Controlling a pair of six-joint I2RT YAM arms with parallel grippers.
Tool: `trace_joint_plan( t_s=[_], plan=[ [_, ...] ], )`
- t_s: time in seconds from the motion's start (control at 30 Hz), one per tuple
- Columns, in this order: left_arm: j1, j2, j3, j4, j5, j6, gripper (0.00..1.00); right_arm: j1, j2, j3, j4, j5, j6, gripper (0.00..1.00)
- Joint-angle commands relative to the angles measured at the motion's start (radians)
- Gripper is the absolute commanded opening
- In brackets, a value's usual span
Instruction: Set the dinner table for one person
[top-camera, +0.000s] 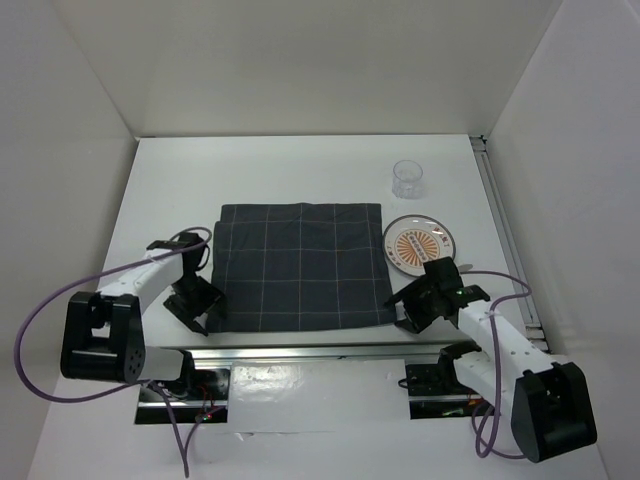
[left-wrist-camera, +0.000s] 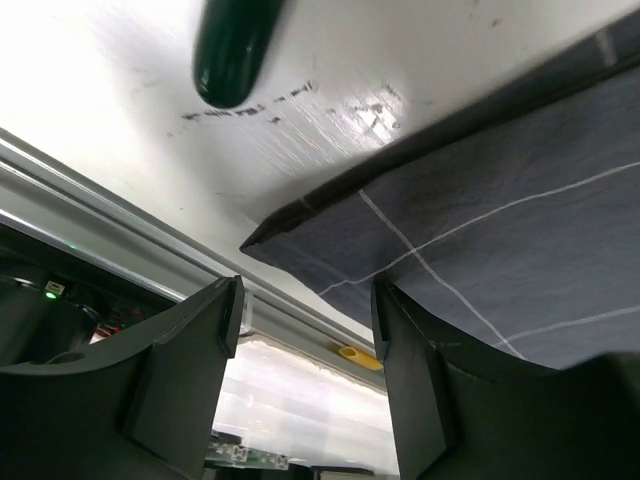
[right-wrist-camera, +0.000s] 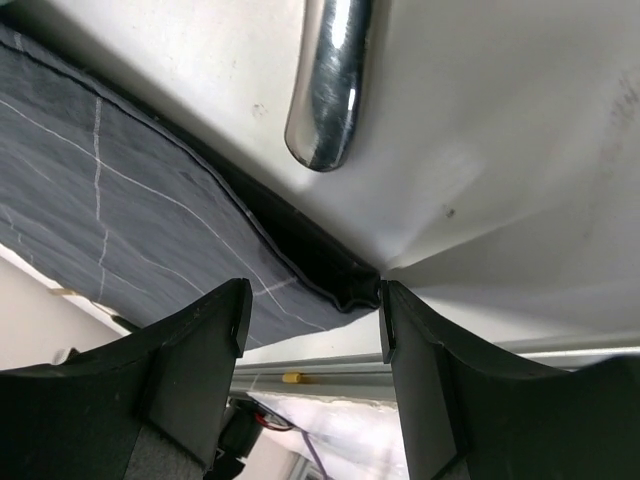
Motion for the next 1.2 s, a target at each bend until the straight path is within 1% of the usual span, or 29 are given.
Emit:
trace_joint_plan(
  t_s=[0.0, 0.03, 0.1, 0.17, 0.2, 0.27, 0.3, 0.33, 0.4, 0.43, 0.47, 0.57, 0.6, 0.63, 0.7, 0.73, 0.8, 0.83, 0.9, 0.93, 0.97, 1.03, 1.07, 1.17],
  plan=[
    [-0.036, 0.058, -0.006, -0.015, -0.051, -0.070, 0.71, -0.014, 0.035, 0.005, 0.075, -0.034, -0.049, 0.65],
    [-0.045, 0.077, -0.017, -0.004, -0.033, -0.070, 0.71, -0.014, 0.035, 0.005, 0.075, -0.034, -0.049, 0.65],
    [-0.045, 0.126, -0.055, 0.036, -0.002, -0.079, 0.66, -0.014, 0.061, 0.005, 0.085, -0.034, -0.049, 0.65],
    [-0.045, 0.135, -0.065, 0.053, -0.002, -0.079, 0.60, -0.014, 0.070, 0.005, 0.085, -0.044, -0.060, 0.65],
    [-0.045, 0.135, -0.056, 0.064, -0.011, -0.079, 0.53, -0.014, 0.070, 0.005, 0.085, -0.044, -0.060, 0.64],
    [-0.045, 0.135, -0.042, 0.064, -0.011, -0.079, 0.47, -0.023, 0.070, 0.005, 0.085, -0.044, -0.069, 0.64],
    [-0.045, 0.121, -0.033, 0.064, -0.011, -0.079, 0.36, -0.023, 0.079, 0.014, 0.085, -0.044, -0.069, 0.62],
    [-0.045, 0.112, -0.032, 0.077, -0.011, -0.079, 0.28, -0.023, 0.079, 0.014, 0.085, -0.044, -0.069, 0.54],
    [-0.045, 0.101, -0.023, 0.078, -0.001, -0.070, 0.10, -0.023, 0.089, 0.014, 0.085, -0.031, -0.078, 0.42],
    [-0.045, 0.101, -0.013, 0.078, -0.001, -0.061, 0.00, -0.023, 0.089, 0.023, 0.085, -0.031, -0.089, 0.34],
    [-0.045, 0.101, -0.002, 0.067, -0.001, -0.061, 0.00, -0.023, 0.089, 0.037, 0.085, -0.021, -0.089, 0.16],
    [-0.054, 0.071, 0.075, 0.033, -0.011, -0.035, 0.00, -0.023, 0.098, 0.109, 0.045, 0.012, -0.120, 0.00],
    [-0.054, 0.058, 0.102, 0.012, -0.022, -0.022, 0.00, -0.023, 0.098, 0.134, 0.022, 0.027, -0.129, 0.00],
    [-0.054, 0.034, 0.169, -0.001, -0.022, 0.004, 0.00, -0.023, 0.098, 0.186, 0.022, 0.027, -0.150, 0.00],
    [-0.054, 0.020, 0.252, -0.033, -0.022, 0.040, 0.00, -0.023, 0.098, 0.250, 0.009, 0.027, -0.178, 0.00],
    [-0.054, 0.020, 0.355, -0.047, -0.008, 0.076, 0.00, -0.023, 0.098, 0.325, 0.000, 0.027, -0.204, 0.00],
    [-0.054, 0.034, 0.467, -0.057, 0.015, 0.122, 0.00, -0.023, 0.122, 0.411, 0.009, 0.027, -0.241, 0.00],
    [-0.054, 0.061, 0.592, -0.067, 0.024, 0.160, 0.00, -0.023, 0.163, 0.507, 0.019, 0.027, -0.283, 0.00],
    [-0.054, 0.098, 0.725, -0.080, 0.039, 0.197, 0.00, -0.023, 0.219, 0.617, 0.019, 0.027, -0.322, 0.00],
    [-0.054, 0.119, 0.865, -0.091, 0.050, 0.221, 0.00, -0.023, 0.275, 0.672, 0.019, 0.027, -0.365, 0.00],
    [-0.054, 0.139, 0.933, -0.120, 0.050, 0.235, 0.00, -0.023, 0.300, 0.779, 0.019, 0.018, -0.379, 0.00],
    [-0.054, 0.167, 1.047, -0.129, 0.075, 0.258, 0.00, -0.023, 0.334, 0.870, 0.008, 0.006, -0.411, 0.00],
    [-0.054, 0.167, 1.131, -0.130, 0.087, 0.274, 0.00, -0.023, 0.355, 0.949, 0.008, 0.006, -0.436, 0.00],
    [-0.030, 0.128, 1.195, -0.096, 0.096, 0.294, 0.00, -0.023, 0.365, 1.057, -0.027, 0.006, -0.471, 0.00]
  ],
)
